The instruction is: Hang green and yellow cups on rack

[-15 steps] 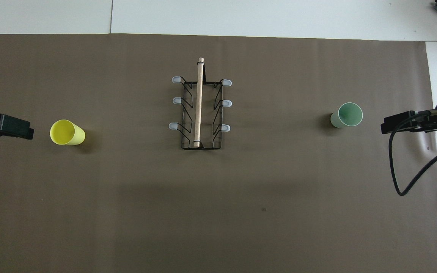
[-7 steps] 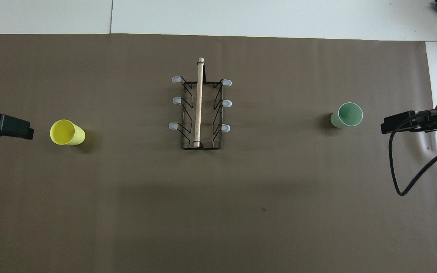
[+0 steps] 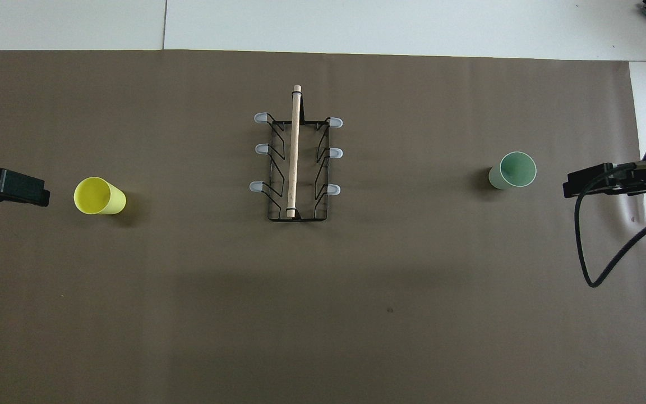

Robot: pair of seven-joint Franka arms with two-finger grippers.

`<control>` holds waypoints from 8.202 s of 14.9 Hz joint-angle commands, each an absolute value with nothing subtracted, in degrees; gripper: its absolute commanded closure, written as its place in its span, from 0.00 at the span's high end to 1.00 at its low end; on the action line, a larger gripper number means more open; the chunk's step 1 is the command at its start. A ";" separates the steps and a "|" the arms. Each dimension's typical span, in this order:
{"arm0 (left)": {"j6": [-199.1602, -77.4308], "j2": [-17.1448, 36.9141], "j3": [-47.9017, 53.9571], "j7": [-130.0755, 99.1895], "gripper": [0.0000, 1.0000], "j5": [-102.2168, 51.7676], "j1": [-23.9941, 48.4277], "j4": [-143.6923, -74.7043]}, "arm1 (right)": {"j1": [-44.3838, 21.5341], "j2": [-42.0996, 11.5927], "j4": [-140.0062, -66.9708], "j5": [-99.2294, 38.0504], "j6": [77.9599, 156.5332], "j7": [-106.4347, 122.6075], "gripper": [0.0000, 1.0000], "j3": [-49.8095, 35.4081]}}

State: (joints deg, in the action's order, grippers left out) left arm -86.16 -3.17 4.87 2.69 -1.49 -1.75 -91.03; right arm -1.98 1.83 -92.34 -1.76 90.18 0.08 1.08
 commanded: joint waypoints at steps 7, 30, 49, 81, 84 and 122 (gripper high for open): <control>-86.57 -4.22 4.57 2.72 1.00 -0.79 -1.41 -92.20 | -1.14 1.85 -92.28 -3.07 90.00 -0.53 1.00 1.41; -86.57 -4.22 4.57 2.72 1.00 -0.79 -1.41 -92.11 | -14.32 -4.04 -104.32 34.70 101.08 47.02 1.00 0.79; -86.57 -4.22 4.57 2.72 1.00 -0.79 -1.41 -92.20 | -20.74 -26.10 -103.36 53.70 109.16 42.54 1.00 0.79; -78.53 27.35 -20.82 -24.40 1.00 -31.87 -8.08 -81.06 | -12.74 -24.61 -114.43 70.31 123.22 38.58 0.23 0.88; -88.48 19.71 -21.18 -29.00 1.00 -37.96 -8.52 -98.57 | -12.74 -24.61 -114.35 70.40 122.61 38.76 0.00 0.88; -112.94 12.13 -21.97 -35.95 1.00 -84.11 -3.60 -134.21 | -14.24 -7.04 -113.45 -63.24 142.38 67.11 0.00 -2.29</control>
State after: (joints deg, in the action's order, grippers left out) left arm -111.00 12.35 -21.59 -37.85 -82.06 -4.96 -132.89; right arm -14.71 -10.21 -108.20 -55.49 140.77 60.63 -1.92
